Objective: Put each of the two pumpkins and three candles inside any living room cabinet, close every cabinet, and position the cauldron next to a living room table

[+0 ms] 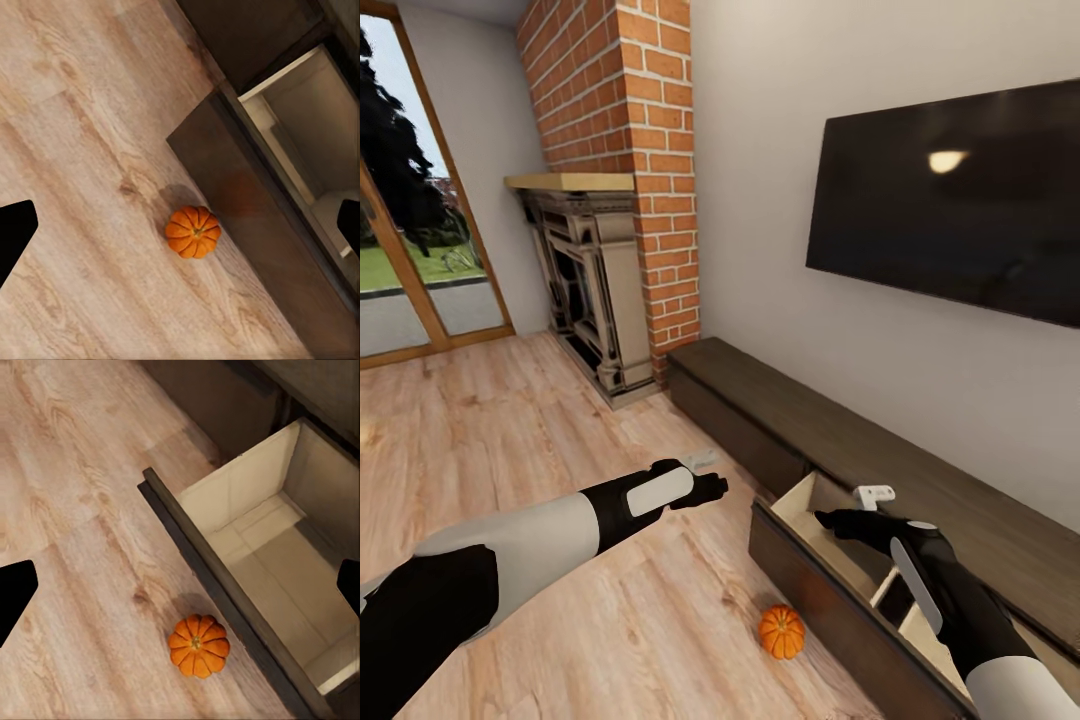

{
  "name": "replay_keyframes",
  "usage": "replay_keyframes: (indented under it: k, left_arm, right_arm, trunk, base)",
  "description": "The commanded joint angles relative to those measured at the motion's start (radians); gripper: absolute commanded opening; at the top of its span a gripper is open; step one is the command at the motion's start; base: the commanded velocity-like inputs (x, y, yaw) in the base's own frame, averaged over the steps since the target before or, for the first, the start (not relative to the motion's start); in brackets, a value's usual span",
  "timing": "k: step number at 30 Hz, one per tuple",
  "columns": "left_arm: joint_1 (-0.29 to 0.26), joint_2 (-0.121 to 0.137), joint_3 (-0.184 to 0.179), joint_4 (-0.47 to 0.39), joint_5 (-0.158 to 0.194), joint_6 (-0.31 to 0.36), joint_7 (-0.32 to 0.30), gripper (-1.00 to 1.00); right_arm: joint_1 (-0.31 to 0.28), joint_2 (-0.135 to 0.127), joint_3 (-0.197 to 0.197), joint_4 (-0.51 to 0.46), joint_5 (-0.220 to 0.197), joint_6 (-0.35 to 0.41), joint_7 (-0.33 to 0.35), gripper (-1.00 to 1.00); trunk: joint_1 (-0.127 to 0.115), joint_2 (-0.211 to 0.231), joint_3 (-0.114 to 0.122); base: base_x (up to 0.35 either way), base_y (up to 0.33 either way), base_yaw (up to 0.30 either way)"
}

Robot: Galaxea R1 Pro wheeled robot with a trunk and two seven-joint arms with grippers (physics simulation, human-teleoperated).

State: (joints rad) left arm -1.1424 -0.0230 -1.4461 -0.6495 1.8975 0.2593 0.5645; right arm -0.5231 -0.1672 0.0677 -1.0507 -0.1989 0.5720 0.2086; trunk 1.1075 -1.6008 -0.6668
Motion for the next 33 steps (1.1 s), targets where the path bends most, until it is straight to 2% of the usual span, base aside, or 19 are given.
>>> replay_keyframes:
  k: [1, 22, 33]
  left_arm:
    - [0.0, 0.0, 0.0, 0.0, 0.0, 0.0, 0.0, 1.0]
    - [0.0, 0.001, 0.0, 0.001, -0.003, 0.0, -0.008, 1.0]
    - [0.0, 0.0, 0.0, 0.001, -0.004, 0.001, -0.009, 1.0]
  right_arm:
    - [0.0, 0.0, 0.0, 0.0, 0.0, 0.0, 0.0, 1.0]
    - [0.0, 0.0, 0.0, 0.004, 0.001, -0.029, 0.0, 1.0]
    - [0.0, 0.0, 0.0, 0.004, 0.001, -0.029, 0.0, 1.0]
  trunk:
    - [0.0, 0.0, 0.001]
    - [0.0, 0.0, 0.002]
    - [0.0, 0.0, 0.009]
  base:
    - [0.023, 0.009, -0.162]
    - [0.232, 0.183, -0.018]
    - [0.267, 0.217, -0.21]
